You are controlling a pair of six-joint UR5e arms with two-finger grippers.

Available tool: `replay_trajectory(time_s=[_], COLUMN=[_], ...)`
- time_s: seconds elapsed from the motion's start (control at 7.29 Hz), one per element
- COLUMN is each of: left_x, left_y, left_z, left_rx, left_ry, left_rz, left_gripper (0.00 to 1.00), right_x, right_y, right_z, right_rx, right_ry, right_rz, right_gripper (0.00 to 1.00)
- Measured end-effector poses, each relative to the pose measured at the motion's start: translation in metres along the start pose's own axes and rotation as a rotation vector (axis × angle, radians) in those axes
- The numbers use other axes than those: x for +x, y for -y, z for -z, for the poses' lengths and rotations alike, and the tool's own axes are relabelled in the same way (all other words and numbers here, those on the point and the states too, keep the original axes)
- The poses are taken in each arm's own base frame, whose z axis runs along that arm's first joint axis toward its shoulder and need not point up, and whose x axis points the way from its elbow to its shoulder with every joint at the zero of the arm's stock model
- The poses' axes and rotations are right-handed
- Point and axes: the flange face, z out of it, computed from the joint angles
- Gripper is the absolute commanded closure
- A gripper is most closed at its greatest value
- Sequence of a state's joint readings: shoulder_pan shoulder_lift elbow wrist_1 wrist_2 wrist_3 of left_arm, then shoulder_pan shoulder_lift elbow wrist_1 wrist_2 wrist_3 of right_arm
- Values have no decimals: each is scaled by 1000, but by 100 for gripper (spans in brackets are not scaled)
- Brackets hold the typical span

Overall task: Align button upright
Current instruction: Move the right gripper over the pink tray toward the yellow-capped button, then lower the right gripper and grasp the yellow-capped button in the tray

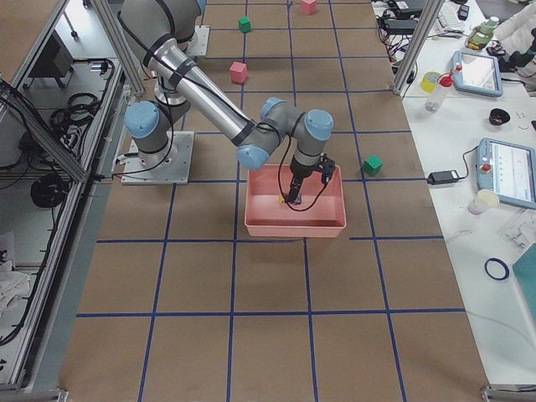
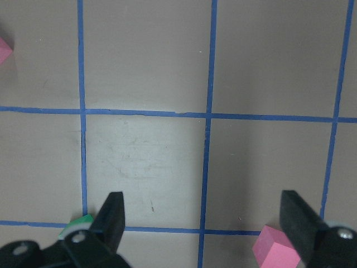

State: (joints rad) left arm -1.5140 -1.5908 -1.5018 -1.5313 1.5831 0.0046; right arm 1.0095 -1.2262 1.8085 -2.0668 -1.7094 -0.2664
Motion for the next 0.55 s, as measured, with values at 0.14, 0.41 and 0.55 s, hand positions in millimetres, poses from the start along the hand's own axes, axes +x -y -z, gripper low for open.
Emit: replay_trajectory(time_s=[0.14,0.41,0.55], left_x=[0,0,0], left_y=[0,0,0], left_z=[0,0,0], left_rx=[0,0,0], left_ry=[0,0,0], left_rz=[0,0,0], left_gripper=[0,0,0], right_x=[1,2,2], right_y=[3,6,7], right_z=[-13,-31,-36], right_rx=[-9,-29,-38], right_ry=[10,18,19], right_rz=[-3,-3,-3], right_gripper=[6,22,56])
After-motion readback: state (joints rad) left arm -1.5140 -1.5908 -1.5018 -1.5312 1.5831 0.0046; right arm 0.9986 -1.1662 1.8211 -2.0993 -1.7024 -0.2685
